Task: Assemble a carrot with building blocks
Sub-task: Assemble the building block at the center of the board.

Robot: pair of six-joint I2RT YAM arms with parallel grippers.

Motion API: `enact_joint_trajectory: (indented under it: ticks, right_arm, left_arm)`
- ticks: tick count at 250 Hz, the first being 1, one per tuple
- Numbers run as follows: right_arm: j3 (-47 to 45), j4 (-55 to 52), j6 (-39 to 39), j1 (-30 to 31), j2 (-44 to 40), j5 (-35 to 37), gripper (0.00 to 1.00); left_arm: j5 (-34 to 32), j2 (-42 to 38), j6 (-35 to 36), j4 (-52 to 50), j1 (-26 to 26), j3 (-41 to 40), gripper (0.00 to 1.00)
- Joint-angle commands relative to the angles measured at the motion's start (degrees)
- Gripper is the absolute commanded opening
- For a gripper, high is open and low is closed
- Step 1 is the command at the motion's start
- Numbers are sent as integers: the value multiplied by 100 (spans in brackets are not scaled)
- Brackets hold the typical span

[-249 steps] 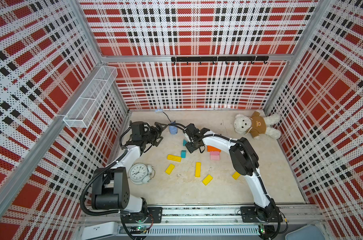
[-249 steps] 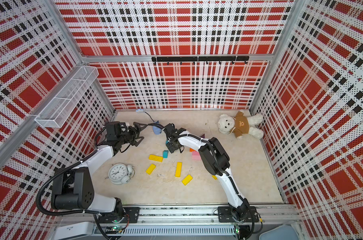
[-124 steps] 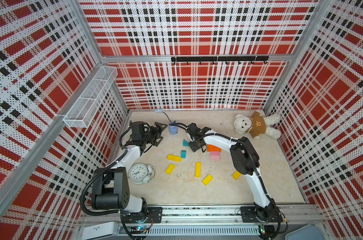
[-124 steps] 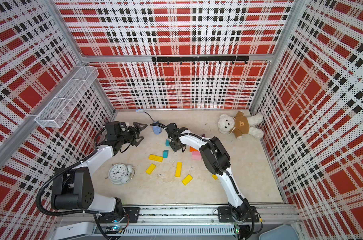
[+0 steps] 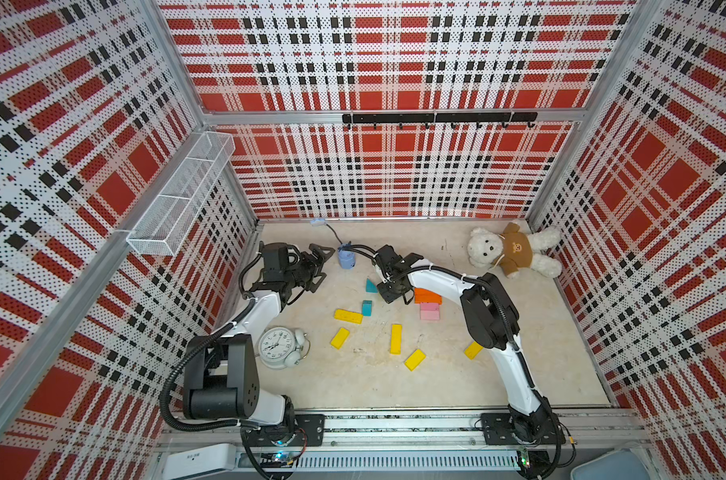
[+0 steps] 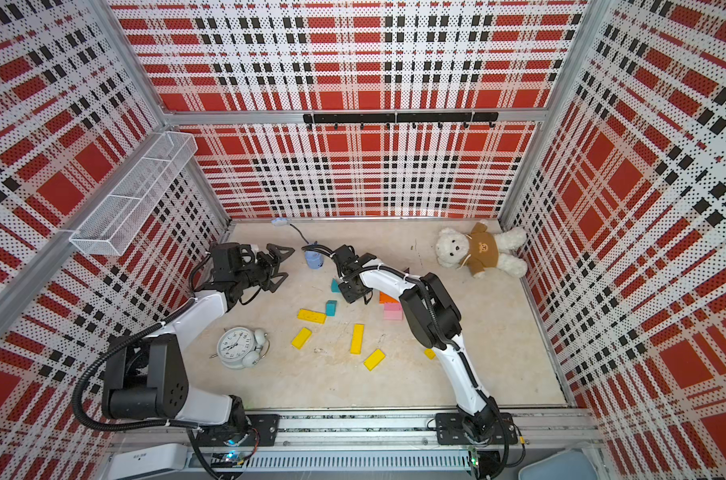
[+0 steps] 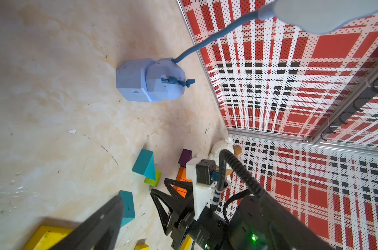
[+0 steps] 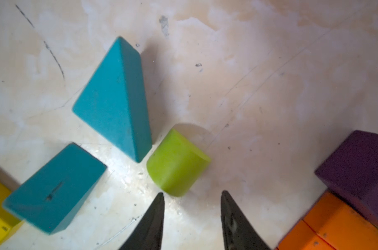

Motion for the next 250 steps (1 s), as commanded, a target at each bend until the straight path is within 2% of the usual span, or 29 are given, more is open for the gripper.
enact_joint_trajectory:
  ticks: [1, 130, 250]
  right_arm:
    - [190, 96, 76, 8, 135, -99, 40]
    - [369, 140, 3, -2, 353, -213, 33]
    - [466, 115, -249, -44, 435, -171, 32]
  left_arm:
    - [57, -19, -71, 116, -32, -69, 100]
    - [66, -15, -71, 115, -31, -73, 100]
    - [50, 19, -53, 116, -24, -69, 100]
